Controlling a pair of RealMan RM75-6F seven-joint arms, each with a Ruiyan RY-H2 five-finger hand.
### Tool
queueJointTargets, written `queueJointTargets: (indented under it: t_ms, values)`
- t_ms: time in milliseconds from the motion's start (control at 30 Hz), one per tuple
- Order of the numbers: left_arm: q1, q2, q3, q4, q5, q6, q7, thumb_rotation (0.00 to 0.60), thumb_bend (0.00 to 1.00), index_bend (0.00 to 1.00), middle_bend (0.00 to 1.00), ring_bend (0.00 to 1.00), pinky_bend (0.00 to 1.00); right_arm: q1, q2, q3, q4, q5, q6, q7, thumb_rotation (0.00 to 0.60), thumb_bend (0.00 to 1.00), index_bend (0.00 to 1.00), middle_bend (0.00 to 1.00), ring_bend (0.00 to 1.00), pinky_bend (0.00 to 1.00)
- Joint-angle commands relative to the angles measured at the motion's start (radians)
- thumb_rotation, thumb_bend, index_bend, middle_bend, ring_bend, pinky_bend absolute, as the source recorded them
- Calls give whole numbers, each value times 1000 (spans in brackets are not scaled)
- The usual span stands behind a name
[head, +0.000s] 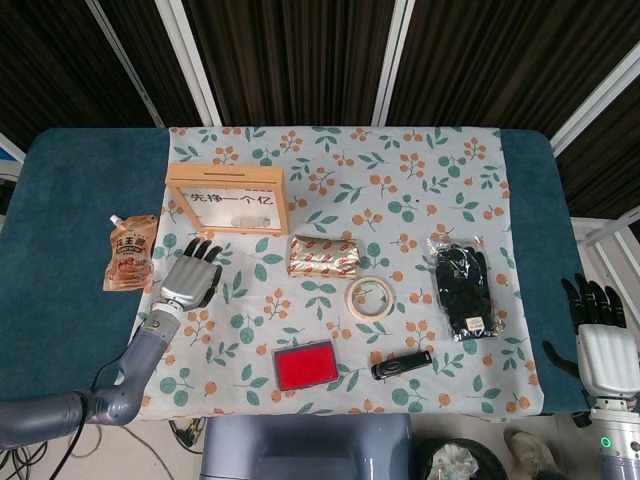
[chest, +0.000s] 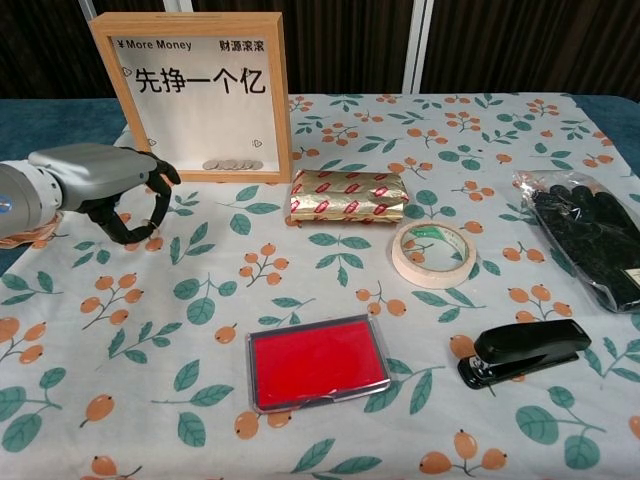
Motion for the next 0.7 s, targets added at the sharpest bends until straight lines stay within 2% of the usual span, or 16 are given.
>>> queueJointTargets:
  t_ms: [33,233,433,700]
  values:
    - [-3,48,-13,-72,28,20,-4,600,537,709,125,0,0,-1,-1,3,1,5,2,-1,600,302,0,0,0,0]
    - [-12,190,-37,-287,60,65,35,600,537,711,127,0,0,0,-3,4,4,8,-1,-7,600,302,0,0,0,0]
    - [-48,331,-73,-481,28,68,91,600,537,712,127,0,0,-2,-3,7,2,8,7,-14,600,301,0,0,0,0]
    - [-131,449,-178,-606,-94,101,148,600,537,715,129,0,0,-3,0,9,0,7,13,-18,600,301,0,0,0,0]
